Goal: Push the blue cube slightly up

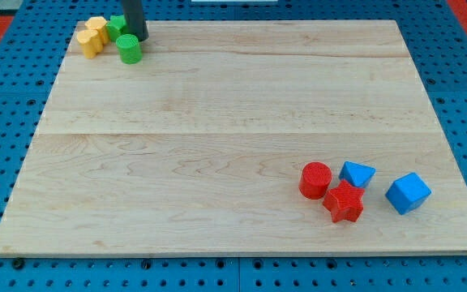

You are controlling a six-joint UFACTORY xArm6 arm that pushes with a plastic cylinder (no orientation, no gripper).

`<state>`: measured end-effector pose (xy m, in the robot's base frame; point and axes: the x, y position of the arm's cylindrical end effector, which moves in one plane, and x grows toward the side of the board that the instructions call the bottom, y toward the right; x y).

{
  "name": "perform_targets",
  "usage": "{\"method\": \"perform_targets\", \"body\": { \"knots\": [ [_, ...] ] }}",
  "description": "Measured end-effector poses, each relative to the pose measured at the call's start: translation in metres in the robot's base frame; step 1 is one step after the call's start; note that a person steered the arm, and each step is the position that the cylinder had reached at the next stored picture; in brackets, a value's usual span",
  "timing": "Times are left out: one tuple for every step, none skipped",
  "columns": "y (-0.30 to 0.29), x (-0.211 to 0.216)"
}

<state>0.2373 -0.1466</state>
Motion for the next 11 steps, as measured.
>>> {"method": "perform_targets", "body": {
  "knots": [
    [0.036, 0.016],
    [-0.011, 0.031],
    [-0.066, 0.031],
    [-0.026, 0.077],
    [0.0, 0.176],
    [0.036, 0.257],
    [0.138, 0.327],
    [0.24, 0.364],
    [0.331, 0.358],
    [0.387, 0.335],
    [0.422, 0.31]
  ]
}}
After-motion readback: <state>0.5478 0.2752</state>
